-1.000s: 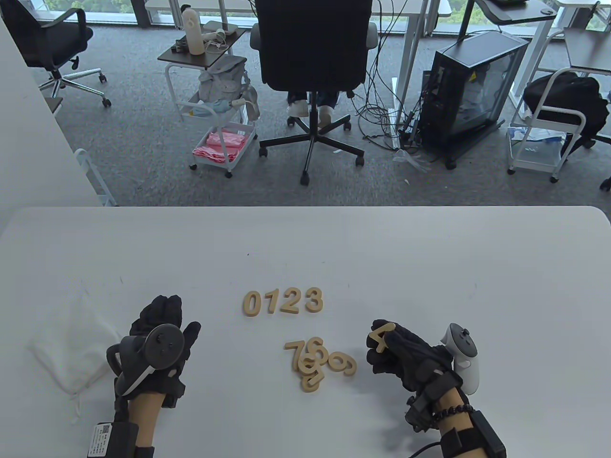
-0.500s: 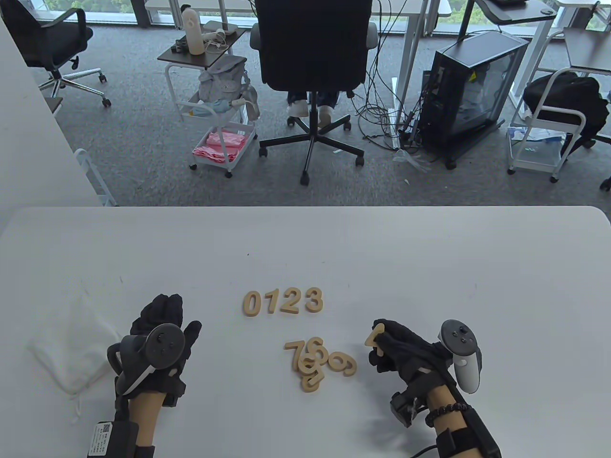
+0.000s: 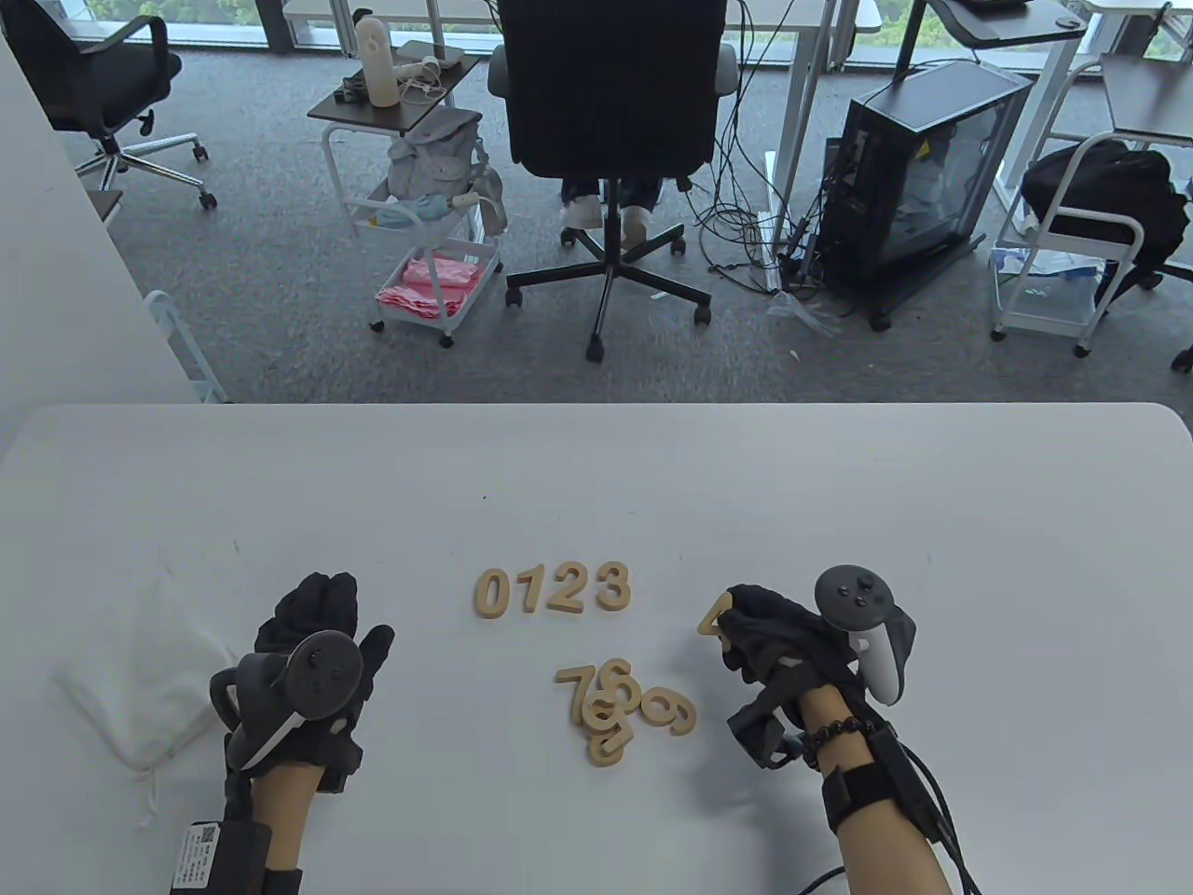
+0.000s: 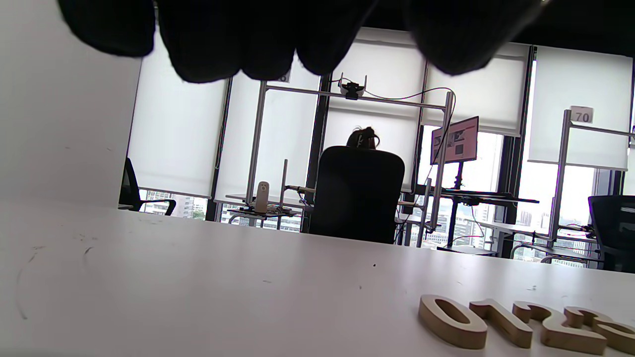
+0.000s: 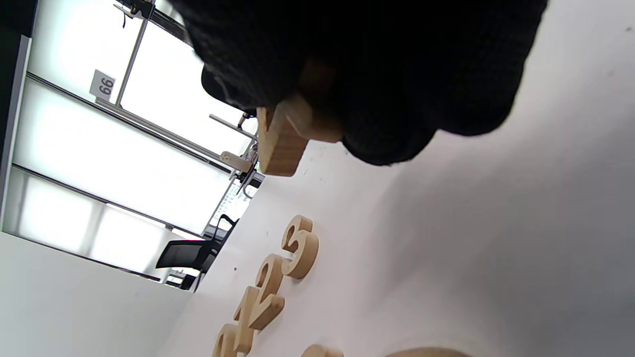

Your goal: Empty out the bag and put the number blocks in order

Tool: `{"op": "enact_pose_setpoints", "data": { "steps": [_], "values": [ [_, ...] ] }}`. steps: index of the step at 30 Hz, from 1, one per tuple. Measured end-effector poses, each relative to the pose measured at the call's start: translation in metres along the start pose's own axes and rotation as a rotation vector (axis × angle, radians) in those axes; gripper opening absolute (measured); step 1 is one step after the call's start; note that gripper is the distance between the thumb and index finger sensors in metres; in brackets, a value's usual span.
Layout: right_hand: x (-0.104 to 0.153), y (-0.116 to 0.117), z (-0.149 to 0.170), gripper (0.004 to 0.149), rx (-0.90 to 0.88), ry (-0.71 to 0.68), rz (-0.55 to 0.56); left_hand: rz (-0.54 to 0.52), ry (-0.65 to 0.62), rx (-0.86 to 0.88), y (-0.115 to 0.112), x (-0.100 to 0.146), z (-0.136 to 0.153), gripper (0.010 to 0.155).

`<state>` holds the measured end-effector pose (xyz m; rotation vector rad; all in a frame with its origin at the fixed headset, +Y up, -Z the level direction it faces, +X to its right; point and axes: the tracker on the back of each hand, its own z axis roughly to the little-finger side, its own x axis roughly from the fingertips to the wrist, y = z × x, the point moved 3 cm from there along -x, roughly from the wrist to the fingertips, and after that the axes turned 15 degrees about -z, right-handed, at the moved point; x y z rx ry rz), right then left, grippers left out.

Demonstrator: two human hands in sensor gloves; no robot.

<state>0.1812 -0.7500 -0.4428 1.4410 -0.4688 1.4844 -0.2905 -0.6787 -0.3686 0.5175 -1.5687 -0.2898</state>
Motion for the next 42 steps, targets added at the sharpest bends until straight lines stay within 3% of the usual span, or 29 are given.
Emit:
{"op": "enact_pose_setpoints", "data": {
  "steps": [6,18,28,42],
  "values": [
    [-0.032,0.005,-0.026,0.052,0.126,0.098,0.079,0.0,0.002,0.0,0.0,0.0,0.0,0.073],
    [-0.075,0.031,-0.051,0.049,0.282,0.213,0.11,0.001,0.005,0.003,0.001,0.0,0.001,0.073],
    [-0.092,0.045,-0.043,0.046,0.39,0.293,0.128,-0.001,0.005,0.006,0.001,0.0,0.001,0.073],
    [-0.096,0.054,-0.051,0.041,0.583,0.31,0.207,-0.021,-0.003,0.024,0.006,0.0,-0.001,0.073]
  ]
}}
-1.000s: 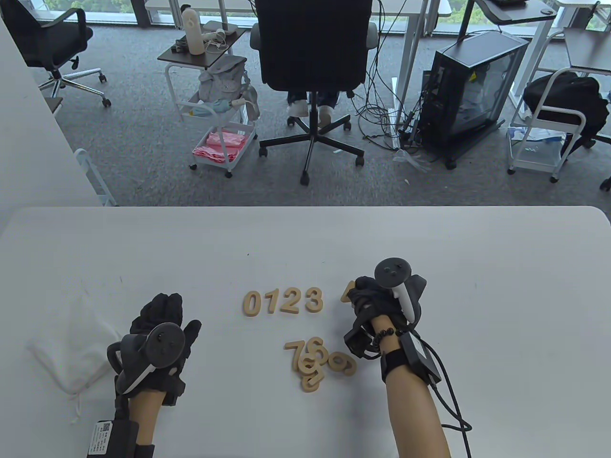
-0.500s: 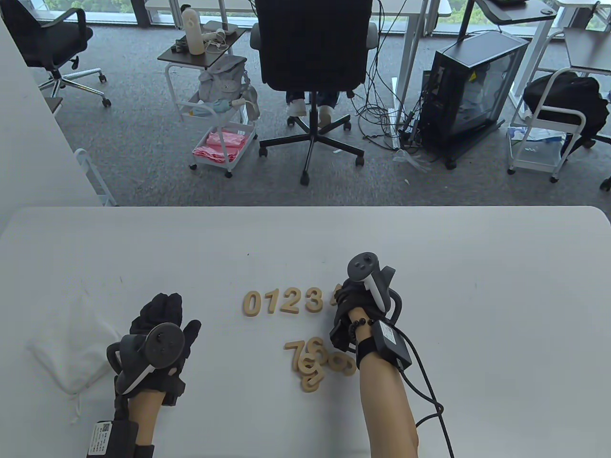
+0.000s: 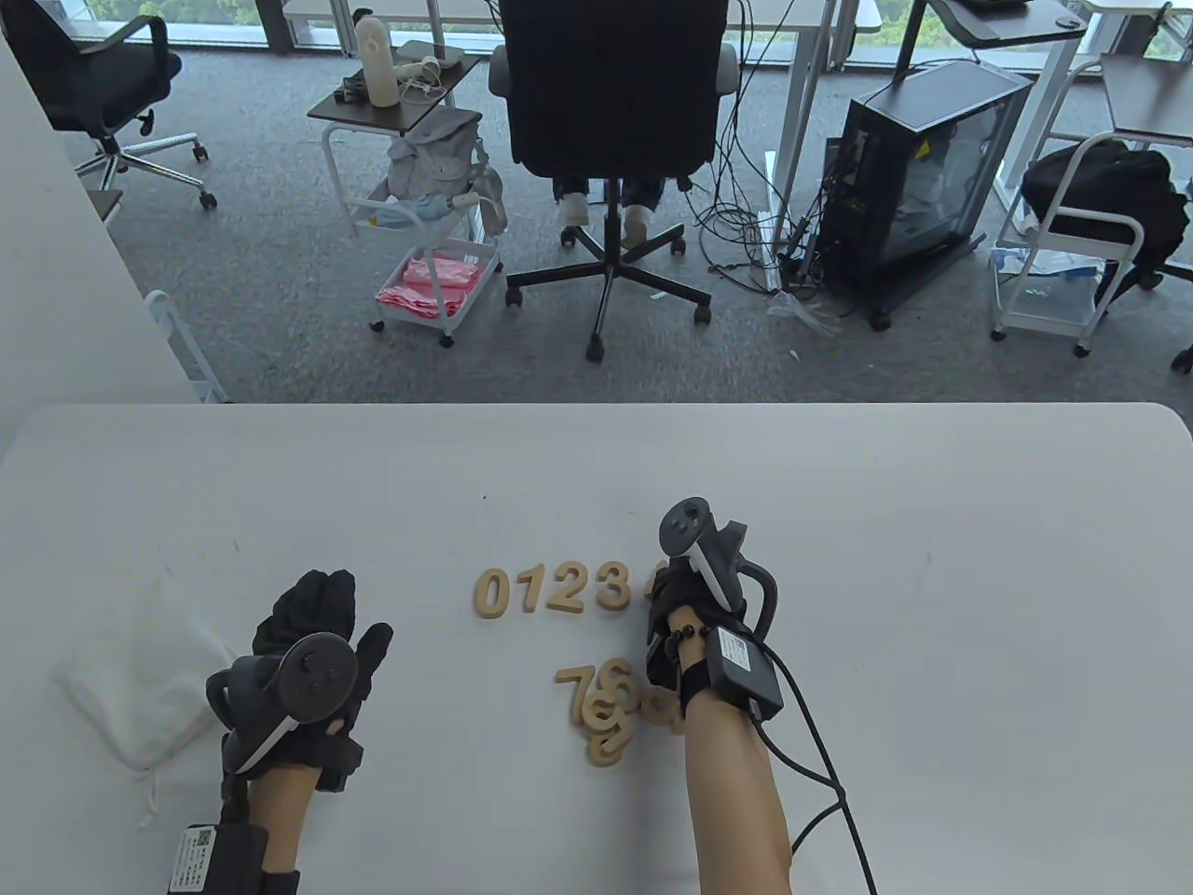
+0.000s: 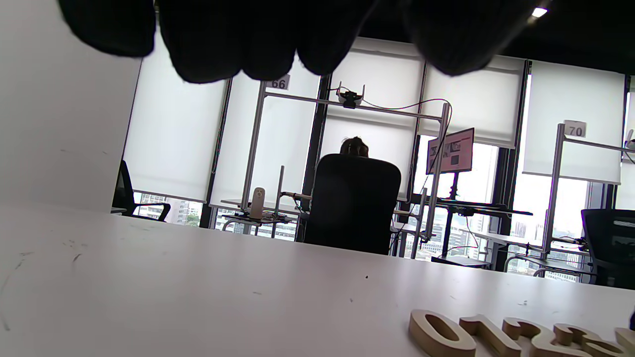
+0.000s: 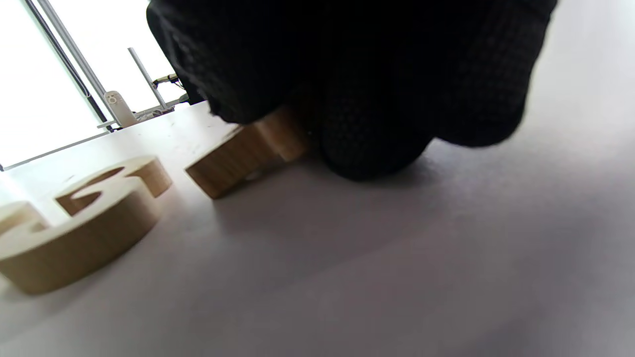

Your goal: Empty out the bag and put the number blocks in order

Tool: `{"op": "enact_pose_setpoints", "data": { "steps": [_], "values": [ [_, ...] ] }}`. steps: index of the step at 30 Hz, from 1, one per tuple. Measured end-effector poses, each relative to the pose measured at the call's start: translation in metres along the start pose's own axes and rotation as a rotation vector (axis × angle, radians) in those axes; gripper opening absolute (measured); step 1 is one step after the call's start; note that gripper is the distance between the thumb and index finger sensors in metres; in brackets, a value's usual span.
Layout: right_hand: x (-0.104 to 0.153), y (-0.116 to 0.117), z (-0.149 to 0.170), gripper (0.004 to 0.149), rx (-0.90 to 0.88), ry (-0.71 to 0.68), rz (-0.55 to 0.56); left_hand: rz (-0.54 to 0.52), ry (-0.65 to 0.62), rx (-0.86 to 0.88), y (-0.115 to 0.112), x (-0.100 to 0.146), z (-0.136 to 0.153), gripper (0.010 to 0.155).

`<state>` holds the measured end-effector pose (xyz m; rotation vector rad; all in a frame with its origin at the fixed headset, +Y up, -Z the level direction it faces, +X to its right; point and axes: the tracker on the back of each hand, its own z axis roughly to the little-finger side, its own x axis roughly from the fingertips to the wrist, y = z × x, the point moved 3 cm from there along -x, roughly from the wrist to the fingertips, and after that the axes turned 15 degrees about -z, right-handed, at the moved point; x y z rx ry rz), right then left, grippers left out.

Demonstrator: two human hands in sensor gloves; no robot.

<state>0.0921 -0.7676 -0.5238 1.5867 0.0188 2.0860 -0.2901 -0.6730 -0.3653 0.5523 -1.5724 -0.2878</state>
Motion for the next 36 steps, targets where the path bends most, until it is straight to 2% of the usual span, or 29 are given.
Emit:
{"op": "enact_pose_setpoints", "data": {
  "steps": [17,25,32,36],
  "values": [
    [0.001,0.002,-0.003,0.044,0.072,-0.009,-0.018,0.011,0.0,-0.014,-0.001,0.001,-0.002,0.073],
    [-0.001,0.002,0.0,0.044,0.042,-0.015,-0.034,0.01,-0.001,-0.012,-0.001,0.001,-0.002,0.073],
    [0.004,-0.005,0.009,0.049,-0.081,-0.069,-0.083,0.016,-0.01,-0.017,-0.002,0.001,-0.004,0.073],
    [0.018,-0.014,0.006,0.053,-0.076,-0.174,-0.095,0.017,-0.014,-0.018,-0.002,0.001,-0.004,0.073]
  ]
}}
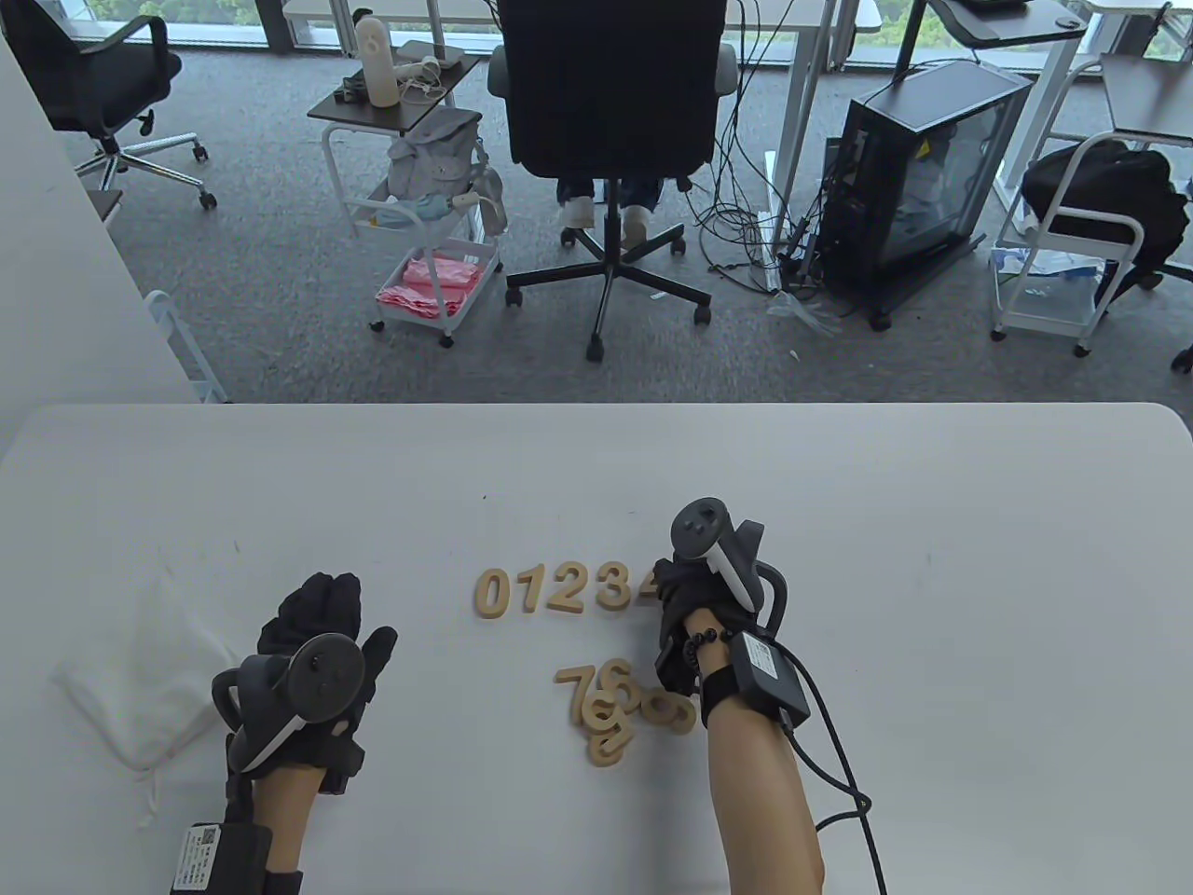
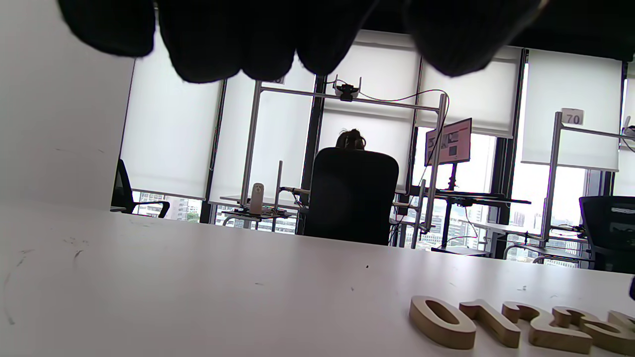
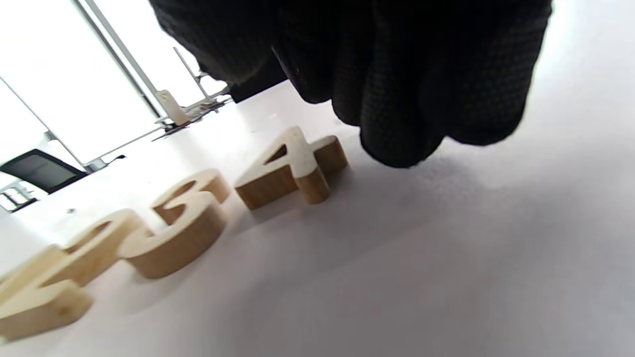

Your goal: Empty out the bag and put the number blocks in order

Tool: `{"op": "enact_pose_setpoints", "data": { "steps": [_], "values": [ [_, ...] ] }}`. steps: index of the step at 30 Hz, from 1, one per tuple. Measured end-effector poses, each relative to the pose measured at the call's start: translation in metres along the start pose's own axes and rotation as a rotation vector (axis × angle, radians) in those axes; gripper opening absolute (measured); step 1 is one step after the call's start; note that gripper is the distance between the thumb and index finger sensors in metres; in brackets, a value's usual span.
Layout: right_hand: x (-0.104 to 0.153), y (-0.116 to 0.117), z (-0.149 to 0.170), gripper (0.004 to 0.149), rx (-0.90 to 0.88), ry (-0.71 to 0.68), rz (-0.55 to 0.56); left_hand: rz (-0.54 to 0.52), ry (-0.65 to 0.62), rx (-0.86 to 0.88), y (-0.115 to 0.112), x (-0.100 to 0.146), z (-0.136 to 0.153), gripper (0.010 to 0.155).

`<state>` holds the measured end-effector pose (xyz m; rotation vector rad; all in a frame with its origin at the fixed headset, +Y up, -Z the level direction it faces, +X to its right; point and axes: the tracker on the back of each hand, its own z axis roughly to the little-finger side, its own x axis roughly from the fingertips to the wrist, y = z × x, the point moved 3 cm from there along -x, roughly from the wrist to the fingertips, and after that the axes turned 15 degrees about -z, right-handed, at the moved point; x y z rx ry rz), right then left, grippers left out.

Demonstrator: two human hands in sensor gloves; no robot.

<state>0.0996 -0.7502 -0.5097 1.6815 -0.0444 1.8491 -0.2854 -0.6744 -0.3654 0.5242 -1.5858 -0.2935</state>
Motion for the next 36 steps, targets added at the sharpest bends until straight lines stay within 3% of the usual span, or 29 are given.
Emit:
{"op": "enact_pose_setpoints", "data": {
  "steps": [9,13,16,25,30,36],
  "values": [
    [0.07,-0.005,-0.022,0.058,0.074,-0.326,-0.007,0.012,-0.017,-0.01,-0.002,0.001,-0.004,0.073],
    [0.111,0.012,-0.038,0.069,0.259,-0.489,-0.052,0.013,-0.021,-0.011,-0.003,0.001,-0.005,0.073],
    [0.132,0.038,-0.052,0.074,0.438,-0.573,-0.133,0.016,-0.027,-0.014,-0.004,0.001,-0.007,0.073],
    [0.125,0.106,-0.058,0.077,0.75,-0.585,-0.331,0.031,-0.033,-0.022,-0.008,0.002,-0.01,0.073],
    [0.12,0.113,-0.056,0.073,0.735,-0.572,-0.37,0.034,-0.037,-0.027,-0.008,0.002,-0.011,0.073],
    [0.119,0.114,-0.059,0.073,0.745,-0.599,-0.333,0.035,-0.04,-0.03,-0.008,0.002,-0.012,0.073]
  ]
}}
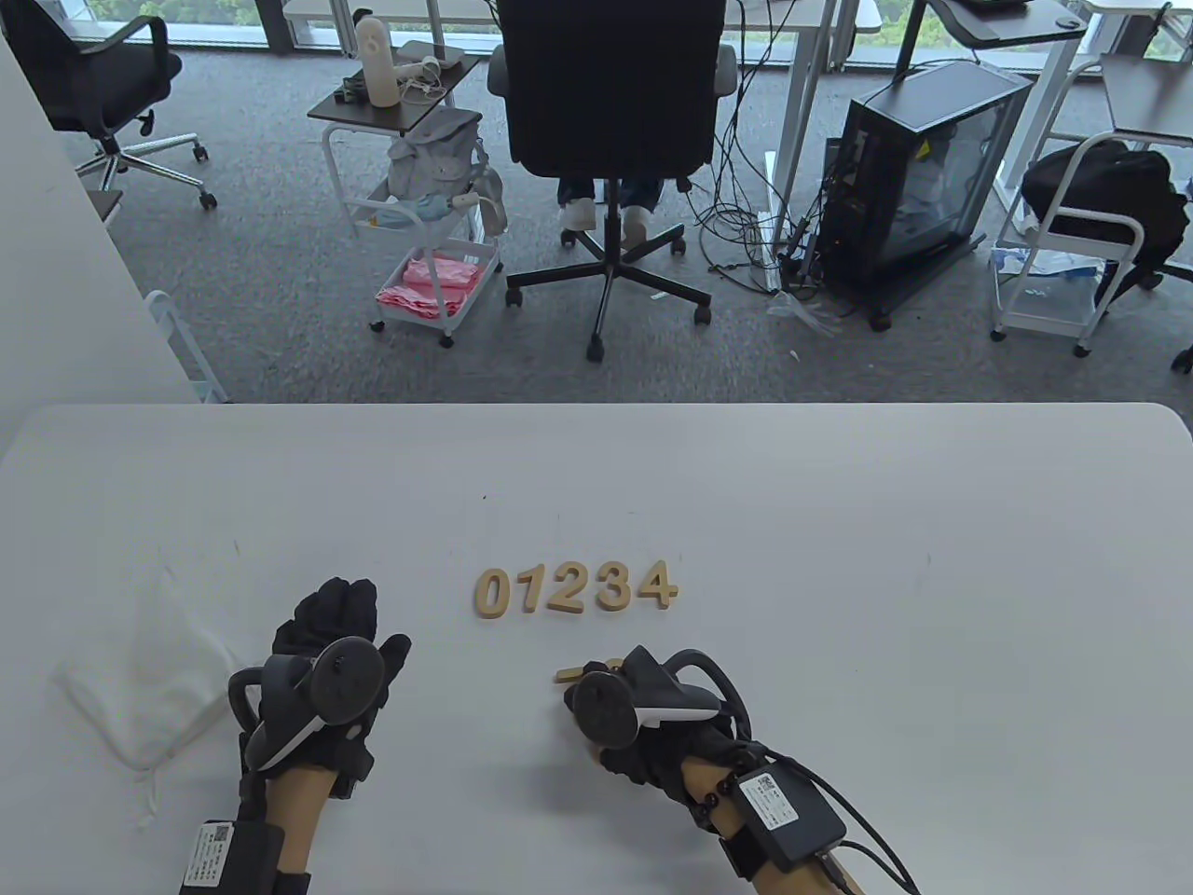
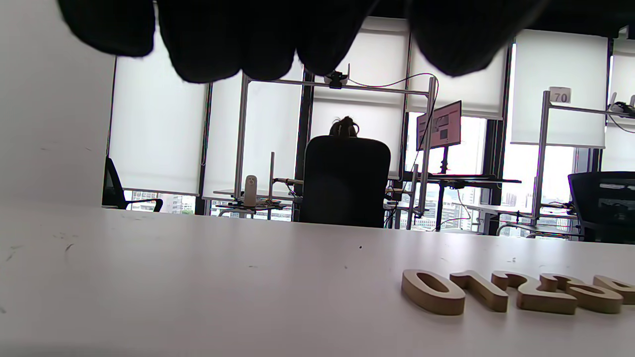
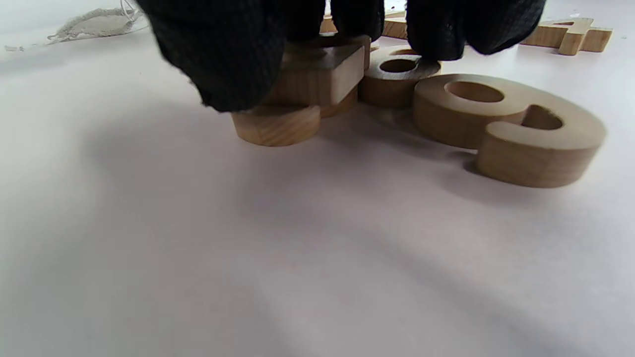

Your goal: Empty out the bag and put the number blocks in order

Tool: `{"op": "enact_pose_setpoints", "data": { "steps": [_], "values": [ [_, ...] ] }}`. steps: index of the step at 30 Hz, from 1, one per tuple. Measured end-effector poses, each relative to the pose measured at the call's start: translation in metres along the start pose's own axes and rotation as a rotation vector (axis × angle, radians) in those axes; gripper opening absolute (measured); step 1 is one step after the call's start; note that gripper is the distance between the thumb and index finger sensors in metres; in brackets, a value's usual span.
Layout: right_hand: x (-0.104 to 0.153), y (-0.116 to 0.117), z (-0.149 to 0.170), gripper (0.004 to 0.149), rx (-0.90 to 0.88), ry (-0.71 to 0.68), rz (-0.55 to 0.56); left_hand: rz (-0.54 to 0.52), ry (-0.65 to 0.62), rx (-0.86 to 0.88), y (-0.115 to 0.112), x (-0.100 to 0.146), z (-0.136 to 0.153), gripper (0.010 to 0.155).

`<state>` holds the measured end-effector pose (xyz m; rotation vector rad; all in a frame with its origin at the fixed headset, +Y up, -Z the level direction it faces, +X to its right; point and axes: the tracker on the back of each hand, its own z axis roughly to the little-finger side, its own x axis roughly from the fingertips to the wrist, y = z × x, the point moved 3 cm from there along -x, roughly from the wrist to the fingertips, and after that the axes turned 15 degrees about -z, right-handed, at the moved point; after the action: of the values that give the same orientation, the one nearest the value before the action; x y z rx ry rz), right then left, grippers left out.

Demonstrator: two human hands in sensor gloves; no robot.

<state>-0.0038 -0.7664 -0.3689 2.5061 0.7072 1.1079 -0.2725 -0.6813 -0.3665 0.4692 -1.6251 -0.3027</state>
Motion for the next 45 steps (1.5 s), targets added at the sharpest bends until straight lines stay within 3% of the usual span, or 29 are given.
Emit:
{"op": "enact_pose_setpoints", "data": {
  "steps": [12,17,23,31,34,37,41,45],
  "values": [
    [-0.001,0.0,-0.001,0.068,0.027,0.006,0.023,0.002,0.006,0.004,-0.001,0.0,0.001,0.073],
    [0.002,-0.004,-0.002,0.062,0.045,0.007,0.134,0.004,0.009,0.006,-0.001,0.0,0.001,0.073],
    [0.015,-0.014,0.008,0.065,-0.071,-0.01,0.25,0.004,0.012,0.006,-0.001,0.0,0.002,0.073],
    [0.038,-0.024,0.039,0.067,-0.302,-0.015,0.372,-0.001,0.017,0.009,0.0,0.0,0.003,0.073],
    [0.046,-0.024,0.059,0.069,-0.469,-0.026,0.414,0.0,0.016,0.008,0.0,0.0,0.004,0.073],
    [0.056,-0.022,0.083,0.061,-0.651,-0.027,0.464,0.0,0.017,0.008,0.0,0.0,0.004,0.073],
    [0.071,-0.015,0.121,0.059,-0.914,0.014,0.57,0.003,0.017,0.007,-0.001,0.0,0.004,0.073],
    [0.081,-0.004,0.149,0.055,-1.069,0.086,0.666,0.003,0.018,0.005,-0.001,-0.001,0.004,0.073]
  ]
}}
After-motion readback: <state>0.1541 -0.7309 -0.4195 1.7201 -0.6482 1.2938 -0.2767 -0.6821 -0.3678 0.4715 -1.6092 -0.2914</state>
